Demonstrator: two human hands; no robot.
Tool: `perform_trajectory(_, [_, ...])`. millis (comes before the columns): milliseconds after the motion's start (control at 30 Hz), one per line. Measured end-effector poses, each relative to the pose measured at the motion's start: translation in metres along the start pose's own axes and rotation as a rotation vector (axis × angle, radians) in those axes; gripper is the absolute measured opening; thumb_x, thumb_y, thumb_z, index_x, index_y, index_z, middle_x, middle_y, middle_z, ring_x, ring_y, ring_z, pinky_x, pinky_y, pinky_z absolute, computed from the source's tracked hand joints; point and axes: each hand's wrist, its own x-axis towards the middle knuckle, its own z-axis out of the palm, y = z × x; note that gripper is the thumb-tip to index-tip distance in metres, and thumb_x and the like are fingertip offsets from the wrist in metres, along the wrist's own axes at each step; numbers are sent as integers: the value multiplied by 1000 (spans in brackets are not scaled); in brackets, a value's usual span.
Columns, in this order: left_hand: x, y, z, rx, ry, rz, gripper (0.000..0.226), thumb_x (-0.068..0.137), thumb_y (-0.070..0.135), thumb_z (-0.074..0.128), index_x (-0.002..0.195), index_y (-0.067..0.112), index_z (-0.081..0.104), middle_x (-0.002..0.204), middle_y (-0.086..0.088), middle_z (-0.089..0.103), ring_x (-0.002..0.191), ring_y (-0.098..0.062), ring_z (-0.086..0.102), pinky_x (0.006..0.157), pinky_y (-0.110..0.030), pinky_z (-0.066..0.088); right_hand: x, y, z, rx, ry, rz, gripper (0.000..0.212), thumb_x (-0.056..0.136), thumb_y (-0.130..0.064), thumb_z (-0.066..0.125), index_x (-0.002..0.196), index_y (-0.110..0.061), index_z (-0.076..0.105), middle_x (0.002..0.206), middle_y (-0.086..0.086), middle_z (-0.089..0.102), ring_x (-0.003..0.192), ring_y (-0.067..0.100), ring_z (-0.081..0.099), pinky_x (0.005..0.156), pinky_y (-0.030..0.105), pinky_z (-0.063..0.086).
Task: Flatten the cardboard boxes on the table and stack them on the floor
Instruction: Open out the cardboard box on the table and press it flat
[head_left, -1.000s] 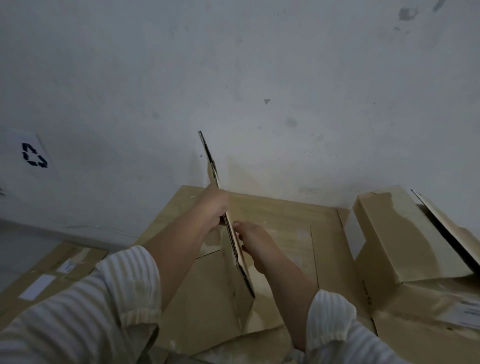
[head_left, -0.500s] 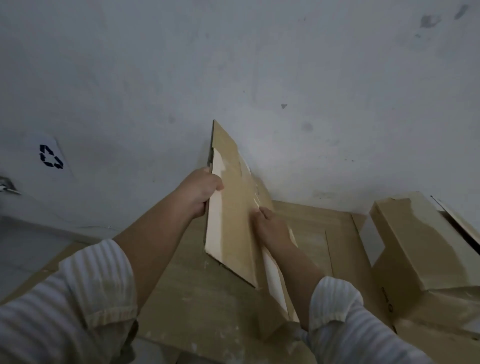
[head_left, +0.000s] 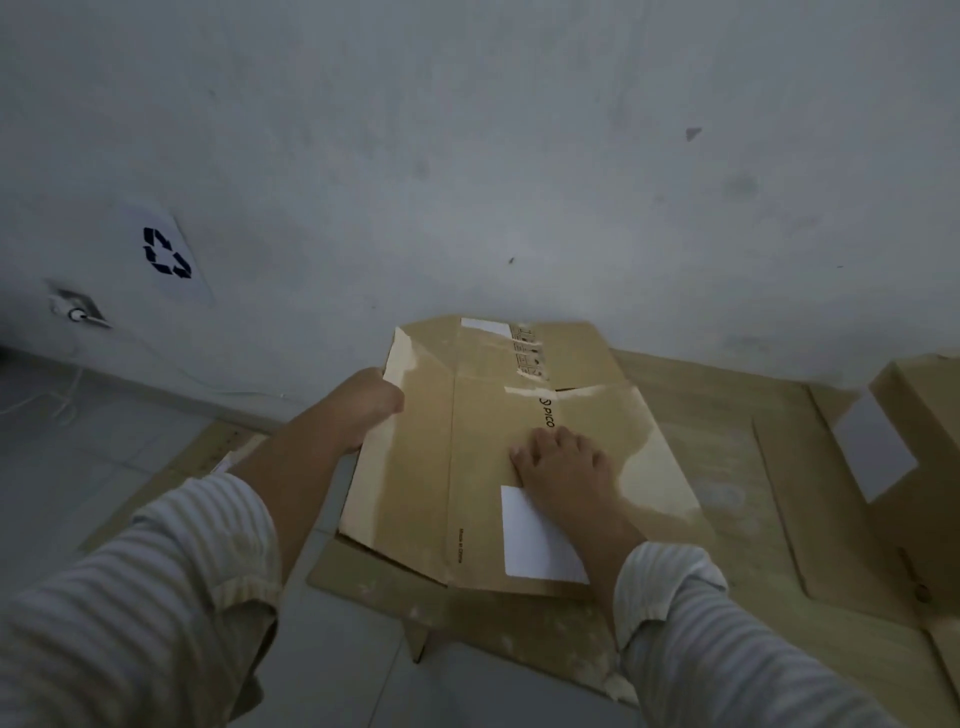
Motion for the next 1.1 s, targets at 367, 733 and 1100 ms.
perform_trajectory(367, [54, -115, 43, 282, 90, -134, 55, 90, 0, 44, 143, -5, 31, 136, -21, 49, 121, -36, 52, 90, -32, 45, -17, 21, 72, -160, -280, 94, 53, 96, -52, 30, 144, -29, 26, 154, 6, 19, 140, 34, 18, 109, 57, 24])
perform_trajectory(733, [47, -140, 96, 884, -56, 79, 67, 93, 46, 37, 152, 24, 14, 162, -12, 2, 149, -37, 1, 117, -57, 6, -19, 24, 82, -257, -245, 67, 59, 98, -52, 21, 151, -29, 13, 160, 5, 7, 144, 36, 10, 110, 57, 21])
perform_trajectory(1100, [54, -162, 120, 949, -62, 174, 88, 85, 74, 22, 154, 26, -3, 162, -12, -13, 147, -41, -14, 116, -56, -8, -25, 33, 97, -183, -172, 77, 62, 97, -56, 18, 153, -33, 6, 163, 1, -5, 148, 31, -9, 112, 66, -1])
